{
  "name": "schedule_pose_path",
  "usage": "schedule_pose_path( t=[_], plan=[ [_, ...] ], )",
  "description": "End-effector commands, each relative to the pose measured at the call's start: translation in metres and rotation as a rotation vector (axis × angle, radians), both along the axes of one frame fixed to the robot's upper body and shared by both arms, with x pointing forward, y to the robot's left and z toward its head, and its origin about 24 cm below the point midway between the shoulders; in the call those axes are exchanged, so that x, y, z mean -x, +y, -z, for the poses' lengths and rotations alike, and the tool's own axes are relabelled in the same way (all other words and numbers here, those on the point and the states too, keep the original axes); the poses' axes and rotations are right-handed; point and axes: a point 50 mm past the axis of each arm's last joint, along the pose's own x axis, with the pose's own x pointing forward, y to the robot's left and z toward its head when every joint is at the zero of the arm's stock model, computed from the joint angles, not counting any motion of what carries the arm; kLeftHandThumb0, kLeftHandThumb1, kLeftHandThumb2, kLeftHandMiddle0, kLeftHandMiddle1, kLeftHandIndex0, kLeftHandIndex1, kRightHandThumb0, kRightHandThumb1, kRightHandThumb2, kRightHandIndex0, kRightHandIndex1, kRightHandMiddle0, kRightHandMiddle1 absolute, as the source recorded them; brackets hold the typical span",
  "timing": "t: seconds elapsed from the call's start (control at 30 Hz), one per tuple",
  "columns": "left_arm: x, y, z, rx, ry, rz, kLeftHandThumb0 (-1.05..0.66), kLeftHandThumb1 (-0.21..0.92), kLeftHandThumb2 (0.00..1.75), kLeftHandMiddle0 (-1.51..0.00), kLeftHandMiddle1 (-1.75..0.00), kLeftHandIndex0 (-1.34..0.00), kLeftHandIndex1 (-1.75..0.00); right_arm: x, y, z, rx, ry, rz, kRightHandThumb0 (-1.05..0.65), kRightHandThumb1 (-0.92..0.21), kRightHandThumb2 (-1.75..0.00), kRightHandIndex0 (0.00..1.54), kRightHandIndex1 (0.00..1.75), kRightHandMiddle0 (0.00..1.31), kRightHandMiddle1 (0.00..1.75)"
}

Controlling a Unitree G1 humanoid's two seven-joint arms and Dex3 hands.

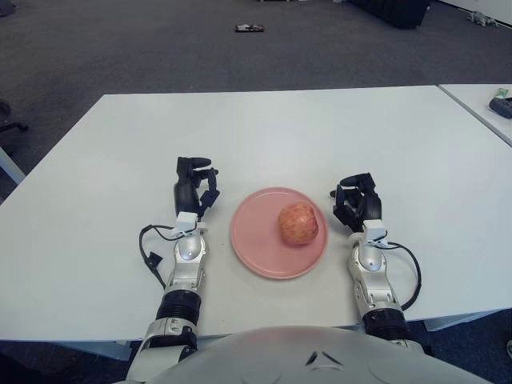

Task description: Put the apple into the plate.

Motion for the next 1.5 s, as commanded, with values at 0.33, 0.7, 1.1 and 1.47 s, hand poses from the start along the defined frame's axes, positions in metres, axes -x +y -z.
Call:
schedule_pose_path(
  t=[0.33, 0.7, 1.1, 1.47],
  plan=[
    [0.009, 0.005, 0.024, -0.142, 0.151, 0.104, -0.38, 0.69, 0.85, -0.63, -1.46, -0.33, -1.75, 0.001, 0.0, 0.003, -0.003, 0.013, 0.005, -0.37, -0.73, -0.79, 0.58, 1.27, 0.3, 1.75],
    [0.009, 0.004, 0.028, -0.167, 0.195, 0.147, -0.38, 0.7, 0.84, -0.68, -1.24, -0.33, -1.75, 0.001, 0.0, 0.002, -0.007, 0.011, -0.001, -0.37, -0.74, -0.79, 0.59, 1.26, 0.3, 1.75],
    [0.01, 0.004, 0.031, -0.103, 0.237, 0.163, -0.38, 0.72, 0.82, -0.67, -1.27, -0.32, -1.75, 0.001, -0.001, 0.003, -0.008, 0.012, -0.004, -0.37, -0.74, -0.78, 0.58, 1.26, 0.3, 1.75],
    [0.011, 0.004, 0.033, -0.08, 0.241, 0.145, -0.38, 0.71, 0.82, -0.65, -1.28, -0.32, -1.75, 0.001, -0.001, 0.003, 0.0, 0.014, -0.002, -0.37, -0.74, -0.78, 0.59, 1.26, 0.3, 1.75]
  ],
)
